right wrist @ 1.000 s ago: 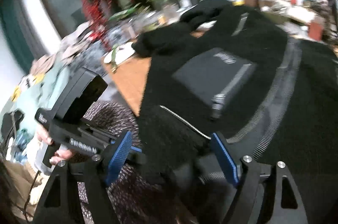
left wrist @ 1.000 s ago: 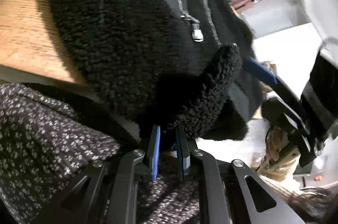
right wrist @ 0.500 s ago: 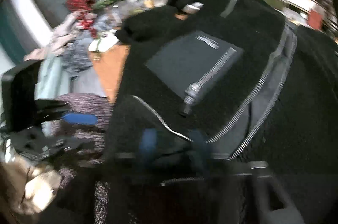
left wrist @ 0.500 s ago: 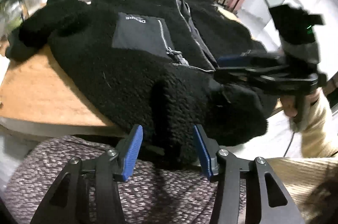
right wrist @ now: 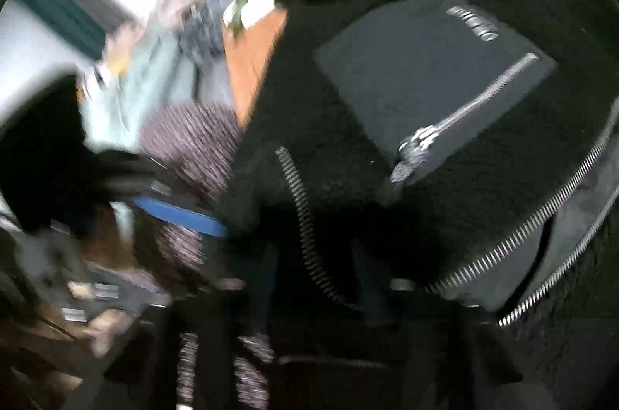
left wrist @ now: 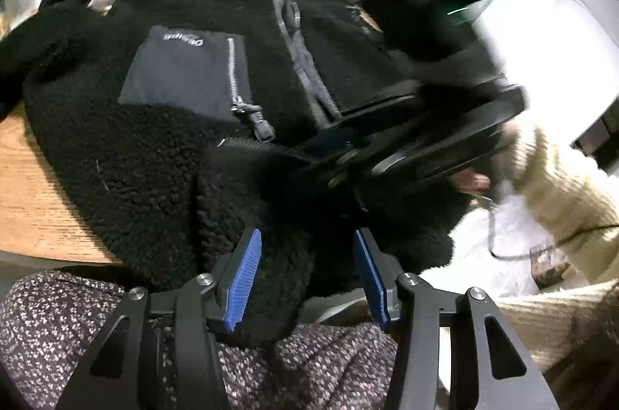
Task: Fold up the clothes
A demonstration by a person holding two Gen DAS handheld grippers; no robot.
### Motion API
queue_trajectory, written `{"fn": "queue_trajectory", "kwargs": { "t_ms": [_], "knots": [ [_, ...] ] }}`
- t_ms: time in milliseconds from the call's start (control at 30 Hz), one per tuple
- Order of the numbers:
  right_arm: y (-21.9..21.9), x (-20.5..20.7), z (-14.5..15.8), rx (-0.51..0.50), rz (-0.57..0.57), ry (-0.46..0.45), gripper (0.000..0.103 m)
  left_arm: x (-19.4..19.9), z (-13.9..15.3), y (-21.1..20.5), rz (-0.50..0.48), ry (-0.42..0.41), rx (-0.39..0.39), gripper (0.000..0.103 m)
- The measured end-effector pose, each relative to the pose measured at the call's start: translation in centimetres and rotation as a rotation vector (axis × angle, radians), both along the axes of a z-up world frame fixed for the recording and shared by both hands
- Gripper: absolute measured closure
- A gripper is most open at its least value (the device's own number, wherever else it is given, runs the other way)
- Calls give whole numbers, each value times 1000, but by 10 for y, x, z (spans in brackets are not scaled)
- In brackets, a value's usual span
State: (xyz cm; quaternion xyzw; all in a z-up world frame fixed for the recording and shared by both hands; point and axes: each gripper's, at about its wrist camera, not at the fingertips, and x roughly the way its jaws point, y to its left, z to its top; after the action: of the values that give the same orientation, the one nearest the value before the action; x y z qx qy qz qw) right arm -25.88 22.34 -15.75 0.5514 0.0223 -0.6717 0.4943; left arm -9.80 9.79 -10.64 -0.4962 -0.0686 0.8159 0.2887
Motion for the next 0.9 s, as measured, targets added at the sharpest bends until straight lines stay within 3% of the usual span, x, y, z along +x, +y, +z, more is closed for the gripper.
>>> {"fn": "queue_trajectory", "kwargs": {
  "t_ms": [67,133,300,333,400,433,533,667,767,833,900],
  "knots": [
    [19,3,10,-80,-47,-31,86,-5,-1,2,-1,-7,45,52],
    [33,12,10,-58,-69,-44,90,-10,-2,7,-8,-16,51,52],
    [53,20,-17,83,-186,-79,89,-27,-7,24,-38,-44,-23,52],
    [58,19,-14,37,-222,-88,76,-29,-6,26,-44,-49,-28,52],
    [59,17,3,-56,-247,-57,59,-33,-7,27,-54,-59,-31,52],
    [54,18,13,-59,-227,-2,52,-34,-8,27,-57,-63,-28,52],
    [20,18,26,51,-108,159,48,-39,-11,29,-54,-72,-16,52],
    [-20,5,6,112,1,99,48,-37,-14,26,-33,-74,-1,52],
    [-35,4,-14,124,80,52,54,-28,-13,19,-13,-79,-2,52],
    [-33,8,-15,94,109,31,71,-25,-11,19,-13,-86,-11,52],
    [-27,14,-16,64,138,1,77,-28,-9,28,-45,-116,-48,52]
  ]
}}
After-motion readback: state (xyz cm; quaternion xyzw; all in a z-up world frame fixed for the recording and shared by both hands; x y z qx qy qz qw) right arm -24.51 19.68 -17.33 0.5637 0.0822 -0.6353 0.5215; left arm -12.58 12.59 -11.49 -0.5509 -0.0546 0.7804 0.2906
